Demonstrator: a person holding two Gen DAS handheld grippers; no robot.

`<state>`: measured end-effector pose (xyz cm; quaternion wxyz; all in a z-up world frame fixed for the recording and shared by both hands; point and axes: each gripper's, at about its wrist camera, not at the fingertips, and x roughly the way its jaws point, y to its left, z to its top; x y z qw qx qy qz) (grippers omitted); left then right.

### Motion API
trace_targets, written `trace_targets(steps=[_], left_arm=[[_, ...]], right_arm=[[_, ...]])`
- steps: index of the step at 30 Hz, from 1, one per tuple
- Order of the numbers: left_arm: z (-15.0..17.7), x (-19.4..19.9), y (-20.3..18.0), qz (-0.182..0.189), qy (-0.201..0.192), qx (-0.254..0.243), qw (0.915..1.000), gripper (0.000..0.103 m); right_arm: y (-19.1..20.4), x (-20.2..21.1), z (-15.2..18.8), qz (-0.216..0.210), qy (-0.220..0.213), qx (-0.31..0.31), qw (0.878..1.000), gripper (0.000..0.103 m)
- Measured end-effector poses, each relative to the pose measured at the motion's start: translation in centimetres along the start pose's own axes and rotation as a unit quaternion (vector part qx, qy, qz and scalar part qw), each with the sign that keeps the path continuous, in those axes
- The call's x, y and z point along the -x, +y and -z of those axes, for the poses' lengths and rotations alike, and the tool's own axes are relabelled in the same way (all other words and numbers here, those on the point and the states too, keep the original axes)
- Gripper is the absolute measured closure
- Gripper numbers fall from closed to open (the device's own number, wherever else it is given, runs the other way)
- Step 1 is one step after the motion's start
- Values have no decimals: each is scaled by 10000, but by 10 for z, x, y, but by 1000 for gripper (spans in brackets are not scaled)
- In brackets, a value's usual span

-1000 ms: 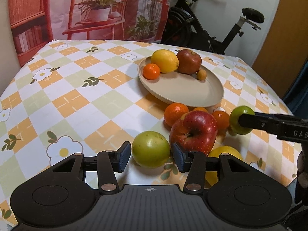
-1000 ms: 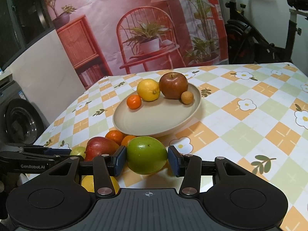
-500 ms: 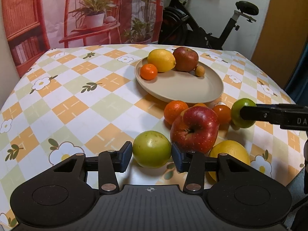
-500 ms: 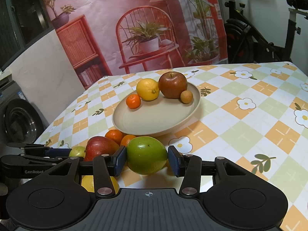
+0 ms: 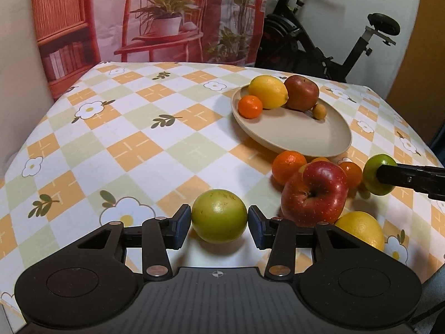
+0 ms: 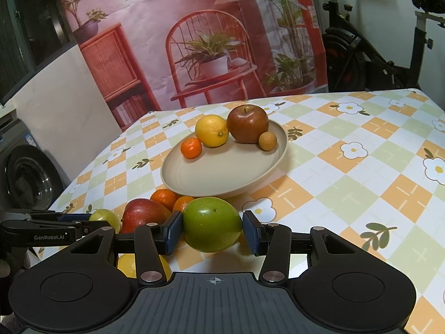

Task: Organize fruits
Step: 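Lift the large green fruit with the right gripper while the left grasps a pale green round fruit, then carry the green fruit with the right gripper to the plate while the left lowers its fruit there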

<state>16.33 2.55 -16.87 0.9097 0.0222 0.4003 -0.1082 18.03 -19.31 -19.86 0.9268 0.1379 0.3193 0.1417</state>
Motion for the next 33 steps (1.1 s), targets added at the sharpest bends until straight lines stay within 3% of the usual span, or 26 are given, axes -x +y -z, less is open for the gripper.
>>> trace_targets(steps=[19,26,33], left_arm=[[-1,-1,3,-97,-97,212,9997,54],[-22,6,7,-156,-350,183,9991,54],[-60,4,-10,37,-598,-200,9980,54]], right_arm=[[-2,-1,0,5,-13,-13,10000,60],[-9,0,-5,86,-96,-63,9999,60],[-16,-5,-27,170,-199,197,9995,60]])
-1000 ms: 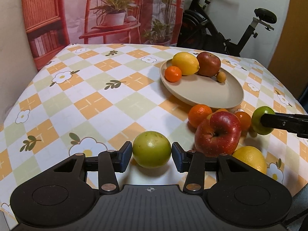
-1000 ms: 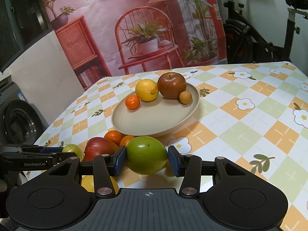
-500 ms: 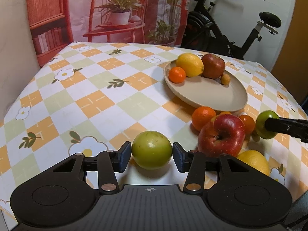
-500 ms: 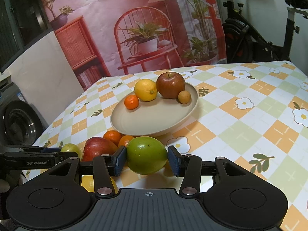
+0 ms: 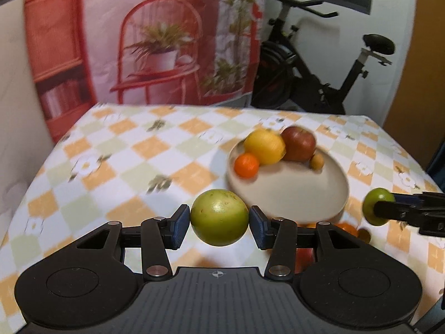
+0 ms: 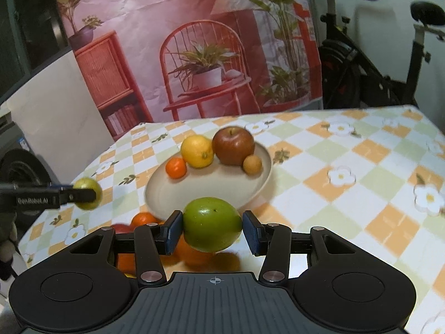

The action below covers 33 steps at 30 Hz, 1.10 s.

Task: Organize fruits
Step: 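Carry the green fruit with the right gripper to the plate while the left lowers its fruit there, then open both grippers to release the green fruits on the plate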

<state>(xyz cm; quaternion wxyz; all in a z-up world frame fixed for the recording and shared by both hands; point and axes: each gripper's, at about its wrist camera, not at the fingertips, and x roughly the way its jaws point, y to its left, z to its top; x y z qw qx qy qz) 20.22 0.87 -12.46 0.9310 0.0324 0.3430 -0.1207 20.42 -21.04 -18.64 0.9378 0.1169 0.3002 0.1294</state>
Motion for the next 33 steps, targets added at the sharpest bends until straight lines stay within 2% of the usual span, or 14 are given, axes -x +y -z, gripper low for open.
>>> trace_targets(steps=[5,12,17,23,30,33], left_arm=[[-24,-23,-20,196,-55,-343,9992,54],[-35,-67,-35,333,223,-490,9980,54],[-33,-90,-34,344,433,-588,9967,54],[-31,-106,-33,455,609,-597,9953,54],[-28,-112,-37,499,571,-797,9939,53],[-29,-114,-40,486,520,-917,9932,53]], right_arm=[[-8,-19,-25,67,42,369,9993,60],[-12,-54,-49,97,129,773,9969,60],[-11,-82,-52,67,359,992,9944,60],[-13,-105,-51,27,550,965,9938,60],[-12,-116,-51,-9,604,1091,9922,60],[-8,-118,-53,106,574,1333,9894,60]])
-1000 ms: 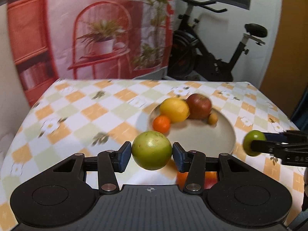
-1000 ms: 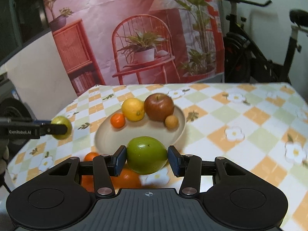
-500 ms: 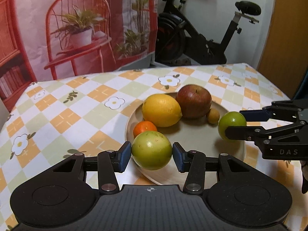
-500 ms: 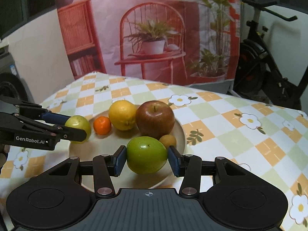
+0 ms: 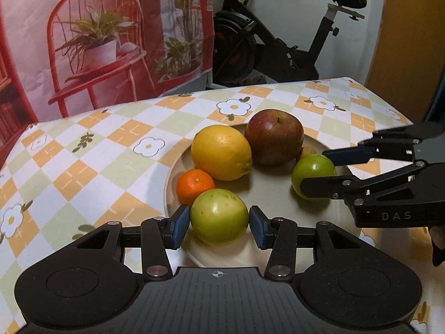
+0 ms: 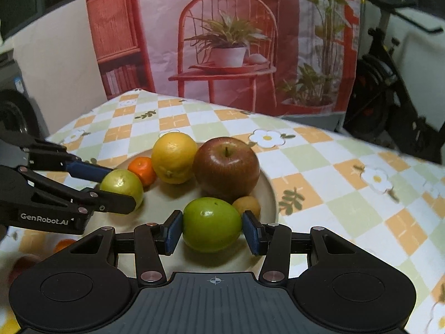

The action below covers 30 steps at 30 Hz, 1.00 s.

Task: Organize fruits
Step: 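Open both grippers to release the green fruits on the plate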

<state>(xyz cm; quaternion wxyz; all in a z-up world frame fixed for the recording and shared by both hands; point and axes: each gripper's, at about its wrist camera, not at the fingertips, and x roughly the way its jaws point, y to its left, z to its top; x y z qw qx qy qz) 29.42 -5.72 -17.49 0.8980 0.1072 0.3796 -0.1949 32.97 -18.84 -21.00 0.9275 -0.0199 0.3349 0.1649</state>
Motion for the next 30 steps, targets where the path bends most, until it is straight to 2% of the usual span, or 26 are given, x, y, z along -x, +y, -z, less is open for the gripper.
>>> trace_targets(steps=[5,13,20,30], left_arm=[[-1,-1,-1,-5,-61,-125,9999,53],[0,-1,0,-66,31,-37,10000,51],[-1,9,2,-38,-53,106,9999,51],[2,38,0,-34,-295,387,9988,51]], right_arm=[[1,-1,-1,121,-19,187,9997,60],[-5,2,3,100,-37,-14,9999,59],[-5,12,5,108,-101,-166,9998,59],[-1,41,18,51,-460,-438,9980,59]])
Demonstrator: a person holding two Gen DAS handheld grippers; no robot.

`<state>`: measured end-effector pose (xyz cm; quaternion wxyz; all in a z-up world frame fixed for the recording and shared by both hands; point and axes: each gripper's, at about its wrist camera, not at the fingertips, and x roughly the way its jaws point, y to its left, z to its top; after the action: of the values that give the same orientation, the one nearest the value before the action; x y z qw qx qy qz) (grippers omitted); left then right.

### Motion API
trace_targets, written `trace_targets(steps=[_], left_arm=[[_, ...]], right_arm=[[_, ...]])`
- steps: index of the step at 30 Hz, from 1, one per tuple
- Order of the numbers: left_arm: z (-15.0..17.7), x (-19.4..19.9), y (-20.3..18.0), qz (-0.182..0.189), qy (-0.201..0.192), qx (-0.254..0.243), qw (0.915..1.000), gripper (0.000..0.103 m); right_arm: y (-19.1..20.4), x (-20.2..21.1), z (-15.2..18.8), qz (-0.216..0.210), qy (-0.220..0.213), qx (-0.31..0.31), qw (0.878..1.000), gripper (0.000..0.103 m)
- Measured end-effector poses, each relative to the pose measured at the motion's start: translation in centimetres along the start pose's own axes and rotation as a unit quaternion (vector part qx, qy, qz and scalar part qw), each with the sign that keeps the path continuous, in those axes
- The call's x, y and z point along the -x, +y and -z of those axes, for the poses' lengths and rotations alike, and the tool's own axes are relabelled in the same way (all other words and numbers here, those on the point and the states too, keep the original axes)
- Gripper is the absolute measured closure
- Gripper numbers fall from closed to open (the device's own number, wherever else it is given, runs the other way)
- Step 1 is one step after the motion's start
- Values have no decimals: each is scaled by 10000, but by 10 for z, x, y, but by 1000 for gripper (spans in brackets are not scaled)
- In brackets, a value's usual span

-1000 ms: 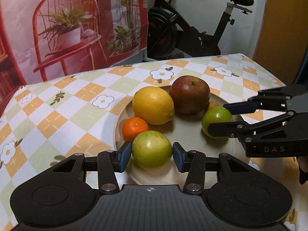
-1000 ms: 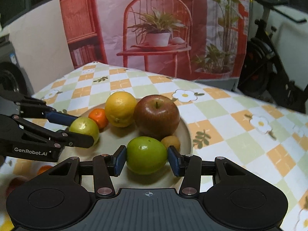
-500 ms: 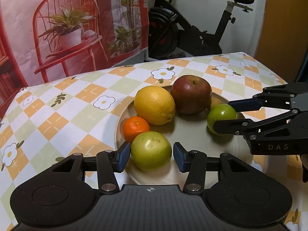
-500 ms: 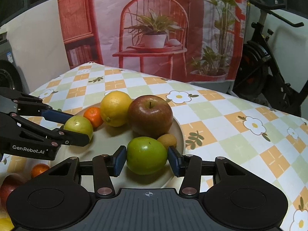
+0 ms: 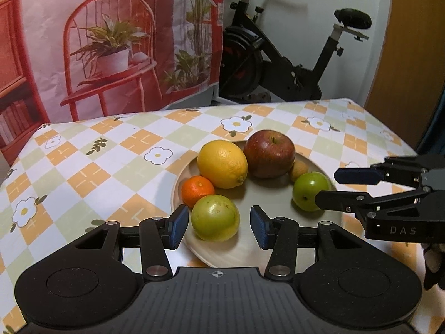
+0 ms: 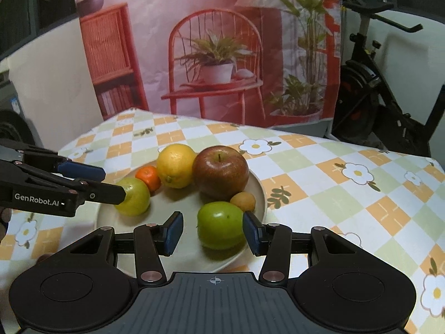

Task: Organize fruits
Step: 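Open both grippers to release the green fruits on the plate, then pull both grippers back from the plate toward the fruits lying in front of it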

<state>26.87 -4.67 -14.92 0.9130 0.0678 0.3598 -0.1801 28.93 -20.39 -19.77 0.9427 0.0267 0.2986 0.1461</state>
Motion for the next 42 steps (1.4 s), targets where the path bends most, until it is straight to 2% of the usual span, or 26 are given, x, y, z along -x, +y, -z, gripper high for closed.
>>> trace_targets(steps=[12,18,24,29,42], left_arm=[[22,34,12,-97,-163,830,9964,51],[34,56,12,-196,-314,976,9945,51],[43,67,14,-155,-256,971,9948,52],[53,69,21,223,-33,1175,9928,52],[65,72,11,432,110,962,9944,53]], right_arm=[[1,40,37,112,-576,-471,9972,59],[7,60,58,134,-727,-674,9950,59],[18,69,56,-56,-706,-609,9956,58],[32,68,55,-188,-605,-447,9970,59],[41,71,57,-287,-450,-451,9976,59]])
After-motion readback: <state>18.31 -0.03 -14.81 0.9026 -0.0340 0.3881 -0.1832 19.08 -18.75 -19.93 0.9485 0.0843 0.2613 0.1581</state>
